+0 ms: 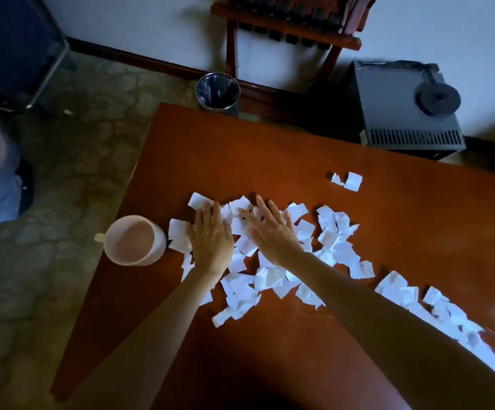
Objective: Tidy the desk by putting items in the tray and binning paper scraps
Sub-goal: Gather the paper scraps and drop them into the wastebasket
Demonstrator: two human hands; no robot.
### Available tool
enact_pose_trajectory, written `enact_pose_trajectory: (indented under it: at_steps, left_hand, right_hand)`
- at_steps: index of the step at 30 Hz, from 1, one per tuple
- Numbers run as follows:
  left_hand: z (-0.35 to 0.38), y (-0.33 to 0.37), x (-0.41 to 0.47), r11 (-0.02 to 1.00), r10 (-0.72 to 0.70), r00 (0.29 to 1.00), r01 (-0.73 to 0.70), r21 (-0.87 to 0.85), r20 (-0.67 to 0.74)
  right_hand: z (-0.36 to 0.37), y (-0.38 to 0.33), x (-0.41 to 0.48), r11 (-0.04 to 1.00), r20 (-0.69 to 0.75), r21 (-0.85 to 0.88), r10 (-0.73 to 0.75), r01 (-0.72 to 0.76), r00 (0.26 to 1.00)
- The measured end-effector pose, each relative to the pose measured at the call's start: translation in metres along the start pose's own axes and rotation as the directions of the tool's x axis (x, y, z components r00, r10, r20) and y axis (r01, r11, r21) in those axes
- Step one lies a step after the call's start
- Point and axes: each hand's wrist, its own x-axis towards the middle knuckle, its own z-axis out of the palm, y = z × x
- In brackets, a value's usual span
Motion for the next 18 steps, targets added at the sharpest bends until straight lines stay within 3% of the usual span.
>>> enact_pose_trajectory:
  at_steps: [7, 9, 12, 14, 18]
  left_hand:
    - [0.005, 0.01, -0.055, 0.984, 0.138, 0.989, -0.13, -0.118, 0.059]
    - [0.0, 0.01, -0.063, 0.973, 0.178, 0.984, -0.175, -0.151, 0.012]
    - [-0.008, -0.001, -0.075, 0.964, 0.247, 0.963, -0.255, -0.075, -0.109]
    - [-0.008, -0.014, -0.085, 0.972, 0.235, 0.965, -0.231, 0.05, -0.118]
    - [0.002, -0.027, -0.104, 0.986, 0.106, 0.99, -0.117, 0.117, 0.097]
  right_hand:
    - [0.022, 0.006, -0.049, 0.998, -0.035, 0.064, 0.017, -0.015, 0.999]
    - [0.023, 0.004, -0.062, 0.99, -0.074, 0.143, 0.022, -0.011, 0.997]
    - [0.026, -0.001, -0.079, 0.979, -0.182, 0.202, 0.076, -0.039, 0.98]
    - [0.033, -0.008, -0.088, 0.977, -0.216, 0.192, 0.136, -0.095, 0.967]
    - [0.054, -0.025, -0.097, 0.979, -0.14, 0.091, 0.193, -0.181, 0.971]
